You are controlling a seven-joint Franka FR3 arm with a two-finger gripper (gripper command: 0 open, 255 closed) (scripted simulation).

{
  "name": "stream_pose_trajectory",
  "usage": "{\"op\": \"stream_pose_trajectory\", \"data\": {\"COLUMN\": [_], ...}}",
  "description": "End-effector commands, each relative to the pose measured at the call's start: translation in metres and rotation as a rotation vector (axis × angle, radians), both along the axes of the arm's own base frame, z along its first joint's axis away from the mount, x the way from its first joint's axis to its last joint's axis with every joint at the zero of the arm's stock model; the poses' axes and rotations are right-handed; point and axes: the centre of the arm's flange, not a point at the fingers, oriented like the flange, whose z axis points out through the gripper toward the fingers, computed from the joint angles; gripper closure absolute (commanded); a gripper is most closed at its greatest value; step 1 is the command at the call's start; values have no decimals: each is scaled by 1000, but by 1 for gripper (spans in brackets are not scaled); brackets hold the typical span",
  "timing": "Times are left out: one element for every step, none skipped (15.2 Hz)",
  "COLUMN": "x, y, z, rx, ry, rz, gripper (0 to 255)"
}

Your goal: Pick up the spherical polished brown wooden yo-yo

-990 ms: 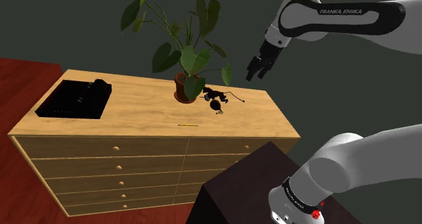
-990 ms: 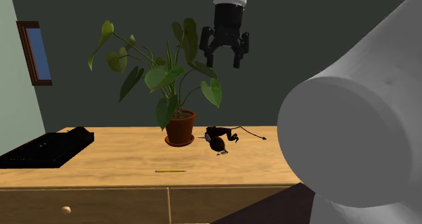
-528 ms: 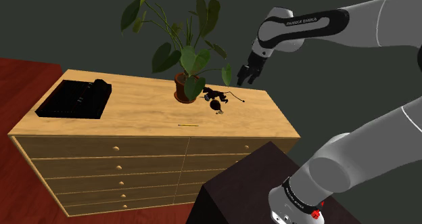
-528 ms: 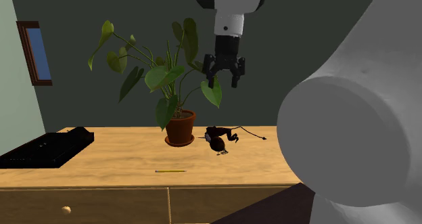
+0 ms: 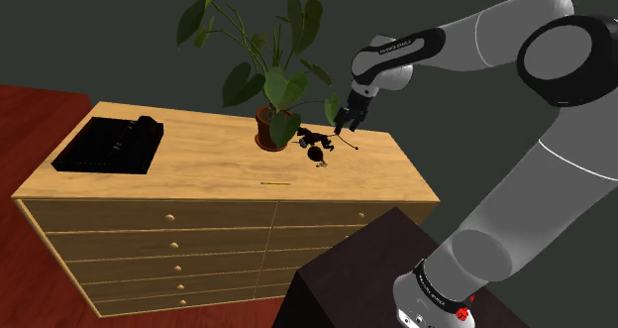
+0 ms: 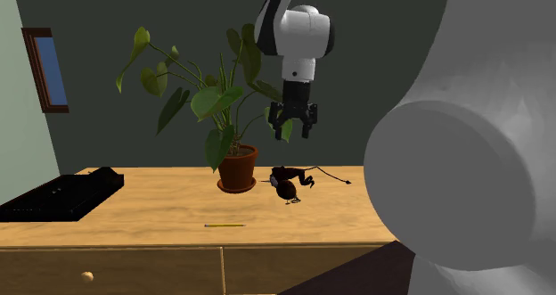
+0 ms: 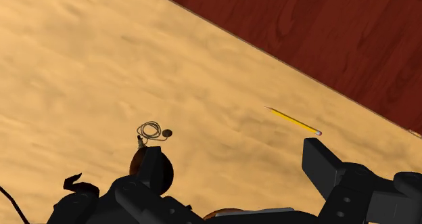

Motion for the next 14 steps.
{"op": "stream_pose_trajectory", "data": {"x": [15,23,30,38,46,53,61,68,76,83,91,98,105,112], "y": [-9,-14,-18,-22,-27,-31,-35,-39,-43,-48,-52,-56,-60,-64], "z": [-22,-33,-43,-54,-64,-75,-85,-96,-107,-118,-128,-139,-150,-161], "rx": [4,7,9,11,13,16,18,20,22,25,27,29,32,34], "ry": [9,13,18,22,27,31,36,40,44,49,53,58,62,67], "rz": [1,1,2,2,3,3,3,4,4,5,5,6,6,6], "gripper": [0,0,0,0,0,0,0,0,0,0,0,0,0,0]}}
